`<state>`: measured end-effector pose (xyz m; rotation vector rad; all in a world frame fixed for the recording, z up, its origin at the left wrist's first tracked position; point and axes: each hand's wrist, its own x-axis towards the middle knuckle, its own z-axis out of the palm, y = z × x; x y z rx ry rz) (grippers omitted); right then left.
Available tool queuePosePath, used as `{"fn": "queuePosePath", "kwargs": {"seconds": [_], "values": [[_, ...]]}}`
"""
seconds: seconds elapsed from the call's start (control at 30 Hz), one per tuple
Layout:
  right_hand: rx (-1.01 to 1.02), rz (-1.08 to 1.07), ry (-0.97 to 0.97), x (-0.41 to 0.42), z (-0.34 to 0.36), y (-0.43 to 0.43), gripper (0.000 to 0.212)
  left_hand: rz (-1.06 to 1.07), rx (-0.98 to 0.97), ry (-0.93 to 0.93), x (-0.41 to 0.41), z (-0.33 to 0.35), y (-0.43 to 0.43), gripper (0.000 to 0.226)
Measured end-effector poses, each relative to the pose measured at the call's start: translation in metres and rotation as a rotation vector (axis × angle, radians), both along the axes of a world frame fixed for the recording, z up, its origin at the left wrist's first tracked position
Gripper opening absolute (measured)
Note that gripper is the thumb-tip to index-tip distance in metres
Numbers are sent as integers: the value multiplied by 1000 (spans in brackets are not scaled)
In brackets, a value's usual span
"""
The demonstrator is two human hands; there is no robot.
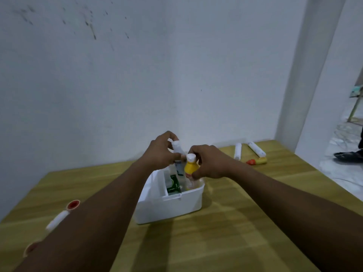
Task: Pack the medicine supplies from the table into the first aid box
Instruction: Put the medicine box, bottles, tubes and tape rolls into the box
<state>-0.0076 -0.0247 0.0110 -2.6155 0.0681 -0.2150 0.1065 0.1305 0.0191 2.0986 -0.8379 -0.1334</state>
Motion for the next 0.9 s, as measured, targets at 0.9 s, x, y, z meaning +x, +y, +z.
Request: {"fn": "queuePosePath", "kwargs": {"seconds": [0.9], "values": [[-54, -250, -40, -36, 39, -89, 28, -83, 161, -151, -11, 18, -48, 26]]}}
